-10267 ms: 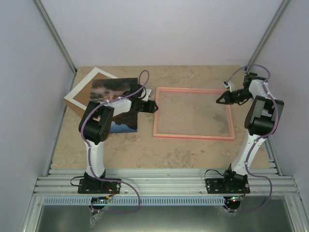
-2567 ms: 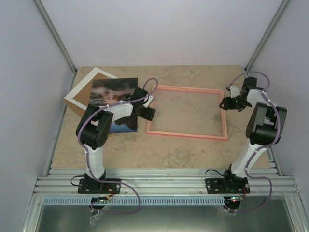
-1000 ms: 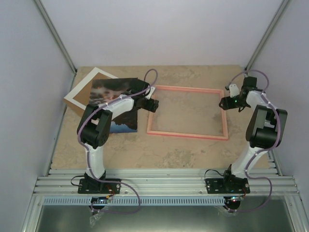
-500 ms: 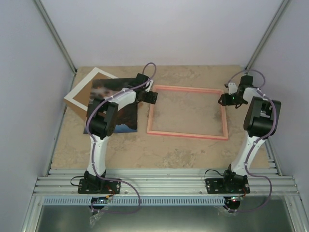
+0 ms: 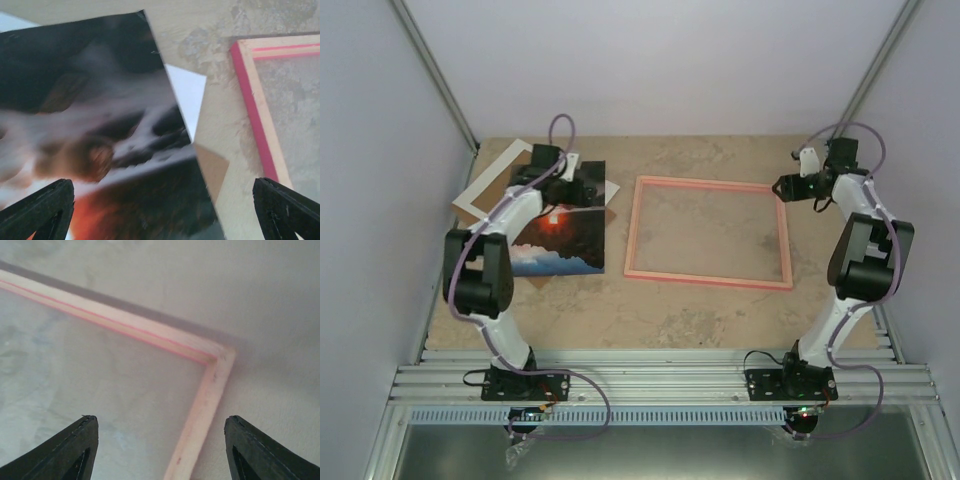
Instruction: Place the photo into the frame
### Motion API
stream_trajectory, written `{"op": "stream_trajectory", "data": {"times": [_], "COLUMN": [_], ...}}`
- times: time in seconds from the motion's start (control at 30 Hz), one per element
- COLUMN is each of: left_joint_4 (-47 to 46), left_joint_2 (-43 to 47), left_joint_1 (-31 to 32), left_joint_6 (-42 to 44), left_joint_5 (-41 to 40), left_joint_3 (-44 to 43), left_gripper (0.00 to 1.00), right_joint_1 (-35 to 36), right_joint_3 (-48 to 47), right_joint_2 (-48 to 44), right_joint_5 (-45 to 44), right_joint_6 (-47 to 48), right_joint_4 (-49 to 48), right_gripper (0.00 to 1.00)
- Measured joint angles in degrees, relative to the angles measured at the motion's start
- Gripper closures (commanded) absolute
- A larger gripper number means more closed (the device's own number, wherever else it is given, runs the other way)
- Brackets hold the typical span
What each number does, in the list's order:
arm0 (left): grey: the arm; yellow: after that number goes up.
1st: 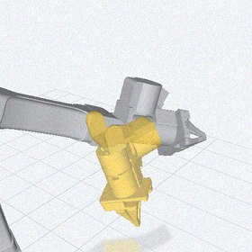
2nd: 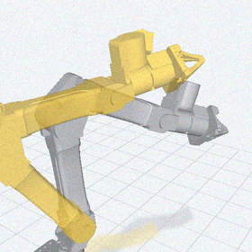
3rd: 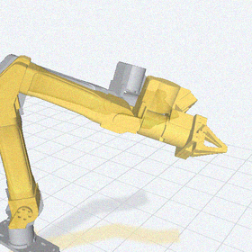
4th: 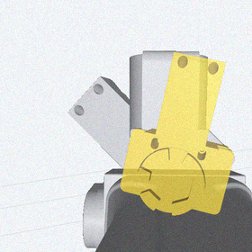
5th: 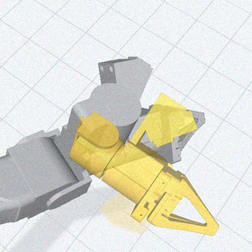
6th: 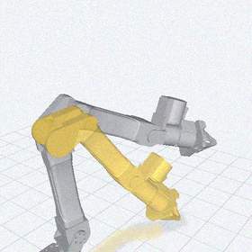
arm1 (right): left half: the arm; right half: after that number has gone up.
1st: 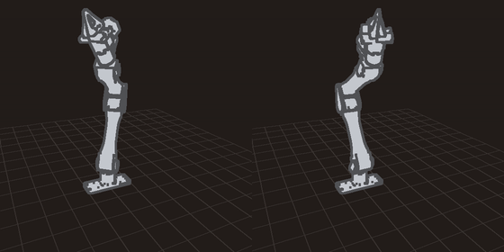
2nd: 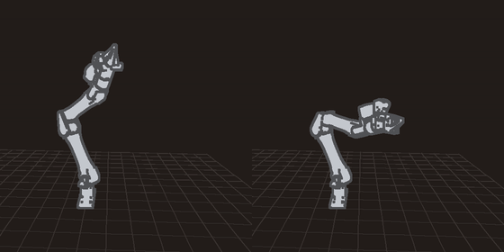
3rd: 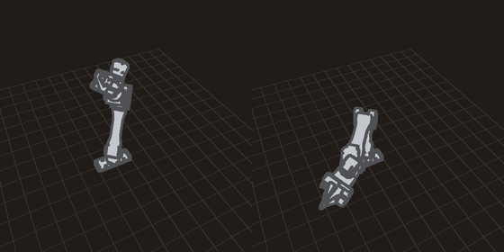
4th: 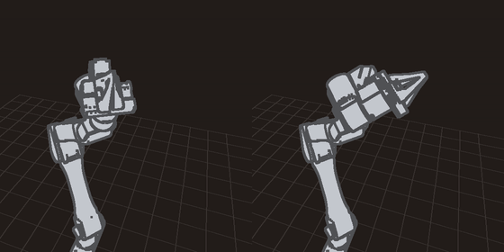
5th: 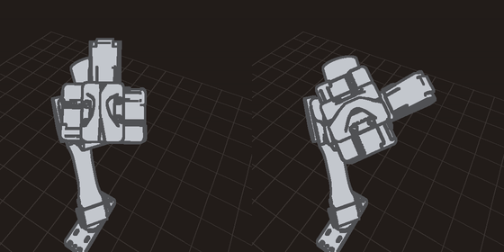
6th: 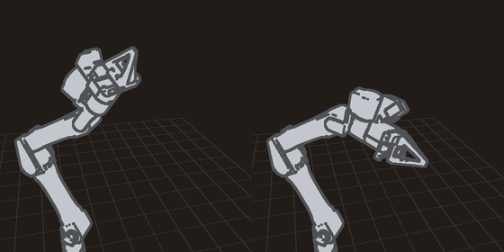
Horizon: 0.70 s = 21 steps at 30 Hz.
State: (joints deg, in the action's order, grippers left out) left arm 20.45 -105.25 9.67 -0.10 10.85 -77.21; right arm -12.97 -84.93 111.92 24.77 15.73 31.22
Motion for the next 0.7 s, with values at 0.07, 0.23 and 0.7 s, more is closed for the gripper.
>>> {"op": "stream_trajectory", "data": {"times": [0.07,0.23,0.7], "left_joint_4": [1.2,3.9,10.1], "left_joint_2": [3.9,10.6,14.0], "left_joint_1": [-2.8,-11.9,-38.4], "left_joint_6": [0.8,1.6,2.0], "left_joint_5": [1.4,4.5,12.1], "left_joint_3": [2.8,9.7,13.9], "left_gripper": [0.01,0.01,0.01], "right_joint_1": [0.9,6.5,32.0], "right_joint_3": [0.0,0.7,2.9], "right_joint_2": [-2.8,-7.2,-5.2], "right_joint_5": [1.9,6.6,13.2], "right_joint_6": [0.1,-0.4,-2.1], "right_joint_4": [-0.1,-1.6,-7.4], "right_gripper": [0.26,0.23,0.25]}}
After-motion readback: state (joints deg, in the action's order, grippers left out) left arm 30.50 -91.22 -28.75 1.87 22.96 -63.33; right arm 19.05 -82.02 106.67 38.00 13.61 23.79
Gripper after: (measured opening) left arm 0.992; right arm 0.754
